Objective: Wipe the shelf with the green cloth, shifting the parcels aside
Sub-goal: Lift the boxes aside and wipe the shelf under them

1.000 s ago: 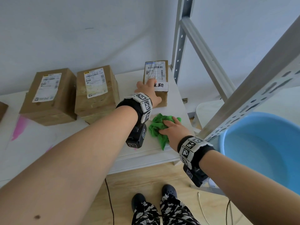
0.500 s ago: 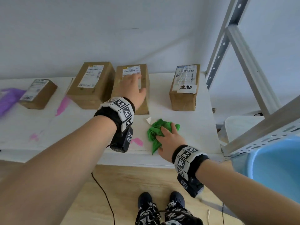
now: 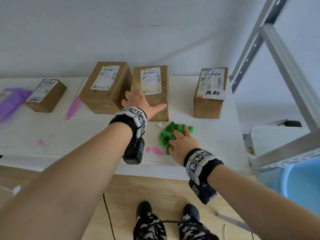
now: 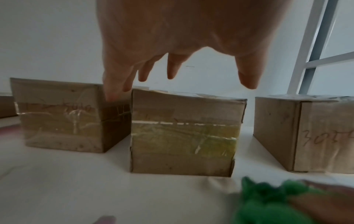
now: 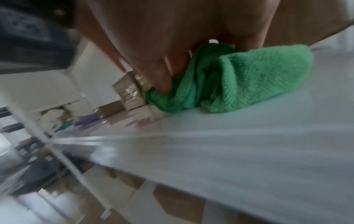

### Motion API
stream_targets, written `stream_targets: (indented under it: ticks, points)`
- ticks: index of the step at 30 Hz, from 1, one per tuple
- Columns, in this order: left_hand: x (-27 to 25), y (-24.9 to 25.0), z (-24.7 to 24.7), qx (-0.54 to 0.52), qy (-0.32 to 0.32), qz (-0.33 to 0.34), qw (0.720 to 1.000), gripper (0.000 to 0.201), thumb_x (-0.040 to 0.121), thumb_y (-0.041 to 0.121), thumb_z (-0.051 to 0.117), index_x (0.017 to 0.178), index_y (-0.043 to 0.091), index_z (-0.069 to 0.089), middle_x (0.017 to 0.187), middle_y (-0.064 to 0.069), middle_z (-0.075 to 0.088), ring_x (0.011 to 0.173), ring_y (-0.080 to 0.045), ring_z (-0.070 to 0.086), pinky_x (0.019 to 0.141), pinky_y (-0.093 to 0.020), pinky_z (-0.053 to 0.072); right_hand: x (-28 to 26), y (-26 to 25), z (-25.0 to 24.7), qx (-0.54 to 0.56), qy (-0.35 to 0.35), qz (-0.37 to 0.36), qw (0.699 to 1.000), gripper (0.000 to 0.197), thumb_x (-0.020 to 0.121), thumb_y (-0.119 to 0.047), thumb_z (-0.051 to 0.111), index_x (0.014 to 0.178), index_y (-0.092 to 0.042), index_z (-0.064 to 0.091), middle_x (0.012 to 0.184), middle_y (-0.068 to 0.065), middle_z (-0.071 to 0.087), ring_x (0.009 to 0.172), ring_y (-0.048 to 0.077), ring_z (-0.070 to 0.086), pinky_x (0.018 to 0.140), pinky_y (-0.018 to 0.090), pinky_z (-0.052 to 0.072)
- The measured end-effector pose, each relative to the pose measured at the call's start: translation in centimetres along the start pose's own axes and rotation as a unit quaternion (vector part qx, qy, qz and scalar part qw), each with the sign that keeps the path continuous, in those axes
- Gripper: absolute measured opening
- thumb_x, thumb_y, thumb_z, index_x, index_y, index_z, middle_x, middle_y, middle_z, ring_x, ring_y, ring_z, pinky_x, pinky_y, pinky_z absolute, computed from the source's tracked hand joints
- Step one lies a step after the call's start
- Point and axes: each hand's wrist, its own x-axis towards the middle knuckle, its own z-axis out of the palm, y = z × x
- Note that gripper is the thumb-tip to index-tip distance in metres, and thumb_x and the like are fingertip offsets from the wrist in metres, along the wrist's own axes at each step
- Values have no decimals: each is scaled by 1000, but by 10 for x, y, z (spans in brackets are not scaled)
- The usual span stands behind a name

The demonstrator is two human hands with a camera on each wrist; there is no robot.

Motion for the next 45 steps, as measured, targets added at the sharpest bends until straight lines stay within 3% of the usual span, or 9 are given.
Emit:
stream_targets:
  ticks: [5,9,13,22,25,30,36,40,45]
  points:
    - [17,1,1,-1,-35,5,999,125,55,83,59,150,15,14,148,-17,25,131,-39,37,104,-49,40,-3,-35,21,-49,14,-108,993,41,100,-31,31,131,-27,57,150,-1,39,148,23,12,123,47,-1]
    - [23,-3,5,13,-42,22,999,129,55,84,57,151,16,4,154,-21,11,135,-44,29,106,-52,37,-7,-16,3,66,9,28,997,41,100,-30,31,136,-33,50,158,-7,21,150,24,-3,122,42,17]
    - [22,-6,2,13,-54,48,997,132,56,87,54,152,14,-2,158,-23,-5,143,-47,8,111,-59,23,8,-16,-1,34,19,112,993,43,100,-30,28,135,-28,53,157,2,25,149,32,1,123,43,8]
    - [36,3,9,14,-61,52,997,139,46,90,53,152,21,-3,157,-25,-6,144,-47,-1,107,-70,18,-1,-85,35,23,72,-6,997,40,99,-27,34,132,-27,57,150,-3,40,149,19,11,124,43,4]
    - [36,2,8,9,-74,52,996,127,51,83,58,151,26,5,157,-23,-6,144,-48,0,106,-70,19,-7,-56,33,116,60,58,990,37,97,-30,38,130,-34,57,154,-8,31,150,22,4,120,44,24]
    - [32,0,3,18,-85,59,994,122,53,86,53,150,34,0,157,-23,-8,144,-48,-3,107,-71,17,-5,-18,15,83,51,180,979,40,99,-32,33,133,-33,53,155,-2,29,149,30,6,122,45,14]
    - [33,9,2,52,-94,33,994,134,43,98,39,149,36,-15,156,-25,-16,142,-52,-9,107,-72,13,3,-58,24,-87,55,6,995,38,98,-31,41,134,-29,53,146,-5,43,147,23,16,121,48,-7]
    - [33,11,-3,42,-105,29,993,126,50,89,50,149,37,-8,156,-24,-10,141,-50,11,107,-66,24,-5,-24,14,49,8,17,999,39,99,-31,37,136,-35,49,157,-6,24,150,23,1,123,42,12]
    - [25,8,-10,20,-76,32,996,113,50,79,61,142,35,12,143,-20,22,126,-44,35,90,-52,42,-4,22,1,82,34,123,988,39,98,-29,37,133,-36,53,158,-4,23,149,28,3,122,44,17]
